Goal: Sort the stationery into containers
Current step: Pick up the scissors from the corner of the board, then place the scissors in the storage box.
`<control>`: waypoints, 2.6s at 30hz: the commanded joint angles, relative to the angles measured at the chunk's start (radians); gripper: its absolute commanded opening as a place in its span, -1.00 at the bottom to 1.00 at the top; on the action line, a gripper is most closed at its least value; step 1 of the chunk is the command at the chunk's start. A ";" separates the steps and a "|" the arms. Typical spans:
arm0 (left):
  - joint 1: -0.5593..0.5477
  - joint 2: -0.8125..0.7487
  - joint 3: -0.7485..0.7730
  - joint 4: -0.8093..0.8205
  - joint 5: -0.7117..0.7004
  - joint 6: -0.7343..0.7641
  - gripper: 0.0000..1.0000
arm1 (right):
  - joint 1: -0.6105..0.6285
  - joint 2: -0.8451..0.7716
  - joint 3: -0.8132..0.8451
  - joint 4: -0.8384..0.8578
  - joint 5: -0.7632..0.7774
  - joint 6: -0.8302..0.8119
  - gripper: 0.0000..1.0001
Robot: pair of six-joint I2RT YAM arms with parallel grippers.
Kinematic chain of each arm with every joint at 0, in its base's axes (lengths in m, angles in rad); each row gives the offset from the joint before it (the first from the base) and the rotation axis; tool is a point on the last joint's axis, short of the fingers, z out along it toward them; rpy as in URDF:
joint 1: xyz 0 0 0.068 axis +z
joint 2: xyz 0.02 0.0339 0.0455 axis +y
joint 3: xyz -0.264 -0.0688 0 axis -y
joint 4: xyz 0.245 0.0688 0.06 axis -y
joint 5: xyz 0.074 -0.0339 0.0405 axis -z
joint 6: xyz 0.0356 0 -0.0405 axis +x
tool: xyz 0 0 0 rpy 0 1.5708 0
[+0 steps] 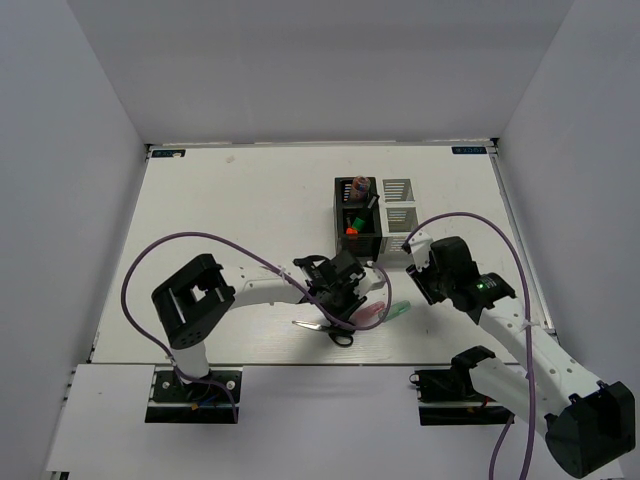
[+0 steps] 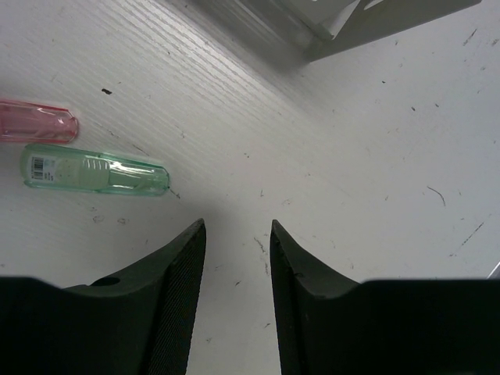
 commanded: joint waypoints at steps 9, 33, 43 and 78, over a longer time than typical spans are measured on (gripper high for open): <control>-0.030 0.028 -0.019 0.008 -0.092 0.018 -0.11 | -0.012 -0.023 0.008 0.004 -0.034 0.008 -0.15; 0.011 -0.191 0.142 -0.196 -0.111 -0.033 -0.99 | -0.037 -0.053 0.008 -0.008 -0.076 -0.008 -0.12; 0.328 -0.227 0.483 0.064 0.203 -0.284 -0.99 | -0.034 -0.052 0.000 -0.006 -0.082 -0.006 -0.91; 0.467 0.545 0.975 0.985 0.205 -0.772 -0.99 | -0.061 -0.040 -0.046 0.011 -0.151 -0.077 -1.00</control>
